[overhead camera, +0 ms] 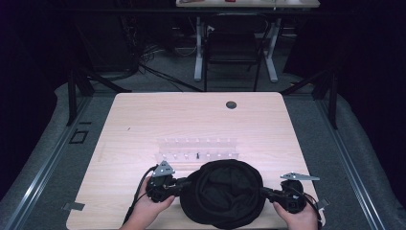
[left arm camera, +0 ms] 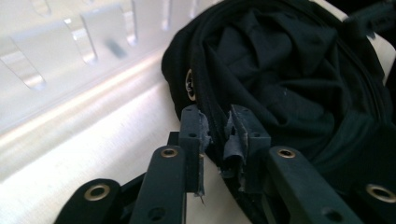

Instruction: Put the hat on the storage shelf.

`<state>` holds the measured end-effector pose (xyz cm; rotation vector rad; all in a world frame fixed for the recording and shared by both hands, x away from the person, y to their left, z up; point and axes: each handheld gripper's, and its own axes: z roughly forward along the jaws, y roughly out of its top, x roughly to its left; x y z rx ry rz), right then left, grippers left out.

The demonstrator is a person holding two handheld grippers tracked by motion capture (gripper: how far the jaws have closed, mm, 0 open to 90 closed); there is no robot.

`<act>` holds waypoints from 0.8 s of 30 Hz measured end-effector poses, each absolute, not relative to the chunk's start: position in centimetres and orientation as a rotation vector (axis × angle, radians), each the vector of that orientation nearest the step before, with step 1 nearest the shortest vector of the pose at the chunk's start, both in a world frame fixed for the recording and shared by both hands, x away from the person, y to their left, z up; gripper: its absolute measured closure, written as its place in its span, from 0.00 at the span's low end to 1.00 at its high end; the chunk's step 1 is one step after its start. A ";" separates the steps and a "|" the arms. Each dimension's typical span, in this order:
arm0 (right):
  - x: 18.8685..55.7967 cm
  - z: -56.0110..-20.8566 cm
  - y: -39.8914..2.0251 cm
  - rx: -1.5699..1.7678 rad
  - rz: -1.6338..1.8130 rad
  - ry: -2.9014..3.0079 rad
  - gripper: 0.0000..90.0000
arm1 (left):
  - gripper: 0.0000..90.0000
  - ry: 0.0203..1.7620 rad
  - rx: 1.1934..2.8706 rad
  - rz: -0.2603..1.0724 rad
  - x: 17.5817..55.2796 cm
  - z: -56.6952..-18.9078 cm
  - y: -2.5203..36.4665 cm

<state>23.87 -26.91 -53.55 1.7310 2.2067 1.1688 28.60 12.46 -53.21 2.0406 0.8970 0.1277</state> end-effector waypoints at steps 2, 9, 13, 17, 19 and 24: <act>24.0 -53.4 -26.9 1.738 1.171 2.220 0.87 | 0.87 0.908 2.023 0.132 29.2 -53.1 12.7; 25.2 -52.5 -27.3 1.811 1.113 2.235 0.81 | 0.88 0.904 2.014 0.130 29.8 -53.3 12.9; 27.0 -52.0 -26.9 1.839 1.012 2.268 0.81 | 0.88 0.896 2.019 0.136 30.0 -53.3 12.8; 28.0 -51.9 -26.7 1.882 0.971 2.290 0.81 | 0.88 0.895 2.018 0.134 30.2 -53.4 12.8; 28.5 -52.0 -26.6 1.920 0.941 2.303 0.83 | 0.88 0.897 2.017 0.135 30.2 -53.4 12.8; 29.0 -52.3 -26.3 1.973 0.880 2.341 0.85 | 0.88 0.899 2.008 0.127 30.3 -53.6 12.9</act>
